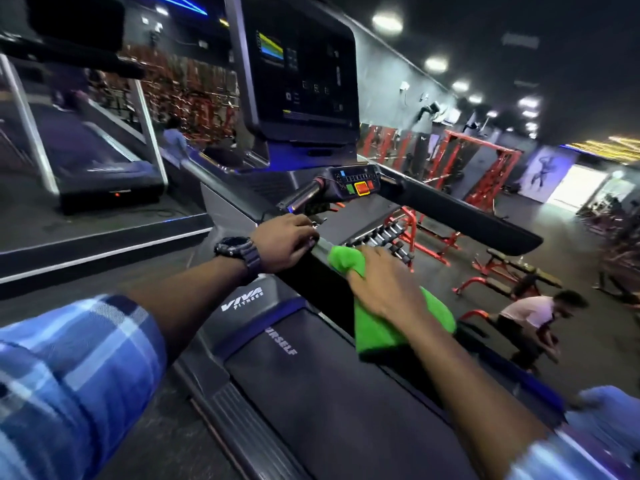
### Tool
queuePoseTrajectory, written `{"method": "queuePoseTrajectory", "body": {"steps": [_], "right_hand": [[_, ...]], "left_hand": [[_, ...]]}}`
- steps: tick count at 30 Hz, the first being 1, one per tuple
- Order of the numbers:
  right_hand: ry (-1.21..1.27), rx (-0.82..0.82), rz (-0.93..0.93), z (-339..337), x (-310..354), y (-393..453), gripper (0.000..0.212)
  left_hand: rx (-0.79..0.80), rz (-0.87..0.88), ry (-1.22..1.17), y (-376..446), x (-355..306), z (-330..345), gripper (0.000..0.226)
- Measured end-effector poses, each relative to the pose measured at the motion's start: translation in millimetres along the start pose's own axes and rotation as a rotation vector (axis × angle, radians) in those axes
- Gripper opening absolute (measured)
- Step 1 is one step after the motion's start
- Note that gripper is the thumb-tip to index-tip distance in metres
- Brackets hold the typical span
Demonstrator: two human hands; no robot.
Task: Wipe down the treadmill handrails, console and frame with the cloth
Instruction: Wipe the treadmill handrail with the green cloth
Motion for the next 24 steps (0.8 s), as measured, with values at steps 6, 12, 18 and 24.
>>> {"method": "queuePoseTrajectory", "body": {"steps": [6, 12, 18, 24], "right_hand": [[-0.326, -0.148, -0.389, 44.1, 60.0, 1.6, 0.050], [-0.349, -0.253, -0.634, 72.4, -14.5, -94.2, 0.041], [-0.342, -0.261, -0.261, 30.6, 46.0, -16.4, 0.053], [-0.554, -0.142, -0.689, 76.5, 28.9, -50.9, 0.035]], "left_hand": [[-0.017, -0.034, 0.017, 1.2, 19.0, -8.3, 0.039], [-0.042, 0.004, 0.002, -2.3, 23.8, -12.1, 0.047], [-0.010, -0.010, -0.013, -0.3, 25.2, -12.0, 0.043], [0.015, -0.059, -0.001, 2.3, 30.8, -20.4, 0.034]]}}
Point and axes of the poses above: each hand's wrist, its own y-axis towards the middle knuckle, its own z-axis out of the palm, x = y × z, the point moved 3 cm from there along y, towards the middle knuckle, and after that the axes turned 5 degrees about -y, right-handed, at the moved point
